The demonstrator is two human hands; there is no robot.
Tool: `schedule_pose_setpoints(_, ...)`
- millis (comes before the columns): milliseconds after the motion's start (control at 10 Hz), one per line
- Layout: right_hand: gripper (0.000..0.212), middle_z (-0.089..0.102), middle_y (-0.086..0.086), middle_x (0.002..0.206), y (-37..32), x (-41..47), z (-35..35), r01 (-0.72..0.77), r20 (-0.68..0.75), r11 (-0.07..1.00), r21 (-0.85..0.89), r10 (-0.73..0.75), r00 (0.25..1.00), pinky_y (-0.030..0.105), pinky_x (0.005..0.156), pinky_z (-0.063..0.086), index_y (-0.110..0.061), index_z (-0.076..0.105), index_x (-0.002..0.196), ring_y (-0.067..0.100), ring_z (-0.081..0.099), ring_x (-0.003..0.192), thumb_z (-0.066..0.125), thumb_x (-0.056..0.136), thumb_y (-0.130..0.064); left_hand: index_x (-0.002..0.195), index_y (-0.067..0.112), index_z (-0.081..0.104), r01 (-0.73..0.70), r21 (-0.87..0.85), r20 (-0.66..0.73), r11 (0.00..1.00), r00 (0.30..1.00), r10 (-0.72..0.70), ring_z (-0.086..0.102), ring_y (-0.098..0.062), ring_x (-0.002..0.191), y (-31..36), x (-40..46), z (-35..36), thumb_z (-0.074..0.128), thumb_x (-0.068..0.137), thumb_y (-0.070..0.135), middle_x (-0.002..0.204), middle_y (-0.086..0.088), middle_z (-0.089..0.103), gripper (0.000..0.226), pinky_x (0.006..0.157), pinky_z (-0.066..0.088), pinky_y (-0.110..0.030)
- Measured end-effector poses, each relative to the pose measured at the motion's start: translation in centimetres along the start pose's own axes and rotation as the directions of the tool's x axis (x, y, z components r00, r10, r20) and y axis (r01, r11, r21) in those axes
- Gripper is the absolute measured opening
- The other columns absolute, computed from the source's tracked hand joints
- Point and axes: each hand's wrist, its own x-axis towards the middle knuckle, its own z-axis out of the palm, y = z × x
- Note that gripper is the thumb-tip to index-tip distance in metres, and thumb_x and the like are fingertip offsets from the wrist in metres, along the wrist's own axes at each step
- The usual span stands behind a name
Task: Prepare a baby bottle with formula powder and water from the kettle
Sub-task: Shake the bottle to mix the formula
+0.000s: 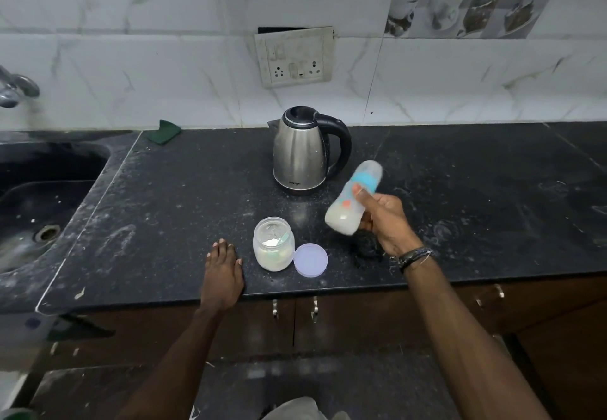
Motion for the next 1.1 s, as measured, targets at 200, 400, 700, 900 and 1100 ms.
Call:
schedule_pose_setpoints(200, 0.042, 0.078, 0.008, 0.093, -0.3, -0.2, -0.1, -0.046, 0.094, 0.993, -0.105, 0.055, 0.994, 0.027, 0.061, 0.059, -0.004, 0.072, 0.101, 0.02, 0.075, 0.085, 0.078, 0.073, -0.035, 0.145, -0.004, 0.037, -0.004, 0.004, -0.005, 1.0, 1.0, 0.004, 0.019, -0.036, 0.149, -0.1, 0.0, 0.0, 0.038, 0.103, 0.017, 0.157, -0.024, 0.026, 0.047, 0.123, 0.012, -0.044)
schedule_pose_setpoints(400, 0.031, 0.077, 0.013, 0.098, -0.3, -0.2, 0.1, -0.11, 0.08, 0.987, -0.114, 0.119, 0.99, 0.027, 0.06, 0.06, -0.006, 0.072, 0.099, 0.018, 0.075, 0.084, 0.078, 0.079, -0.029, 0.144, -0.005, 0.039, -0.009, 0.006, -0.012, 1.0, 1.0, 0.009, 0.021, -0.037, 0.148, -0.1, 0.0, 0.1, 0.039, 0.102, 0.016, 0.156, -0.025, 0.029, 0.046, 0.123, 0.014, -0.045)
schedule_pose_setpoints(700, 0.035, 0.078, 0.008, 0.093, -0.5, -0.2, 0.3, -0.041, 0.093, 0.985, -0.166, 0.057, 0.994, 0.027, 0.062, 0.06, -0.005, 0.071, 0.102, 0.02, 0.075, 0.086, 0.081, 0.074, -0.021, 0.142, -0.006, 0.042, -0.008, -0.003, -0.019, 1.0, 1.0, 0.008, 0.025, -0.039, 0.147, -0.2, 0.0, 0.3, 0.041, 0.102, 0.016, 0.155, -0.026, 0.031, 0.045, 0.122, 0.017, -0.047)
schedule_pose_setpoints(900, 0.024, 0.077, 0.011, 0.095, -1.0, 0.1, 0.3, -0.053, 0.052, 0.96, -0.274, 0.069, 0.996, 0.032, 0.065, 0.062, -0.008, 0.073, 0.094, 0.021, 0.075, 0.085, 0.084, 0.074, -0.014, 0.141, -0.006, 0.042, -0.009, 0.001, -0.019, 1.0, 1.0, 0.009, 0.025, -0.04, 0.146, -0.1, 0.0, 0.1, 0.038, 0.102, 0.017, 0.154, -0.027, 0.031, 0.046, 0.122, 0.017, -0.047)
schedule_pose_setpoints(1100, 0.036, 0.077, 0.005, 0.091, -1.5, 0.2, 0.3, -0.046, -0.043, 0.939, -0.34, 0.033, 0.999, 0.032, 0.062, 0.061, -0.009, 0.072, 0.092, 0.015, 0.075, 0.079, 0.09, 0.066, -0.025, 0.142, -0.006, 0.041, -0.004, -0.002, -0.018, 1.0, 1.0, 0.004, 0.024, -0.039, 0.147, -0.1, -0.1, 0.2, 0.041, 0.102, 0.014, 0.155, -0.026, 0.03, 0.045, 0.122, 0.015, -0.046)
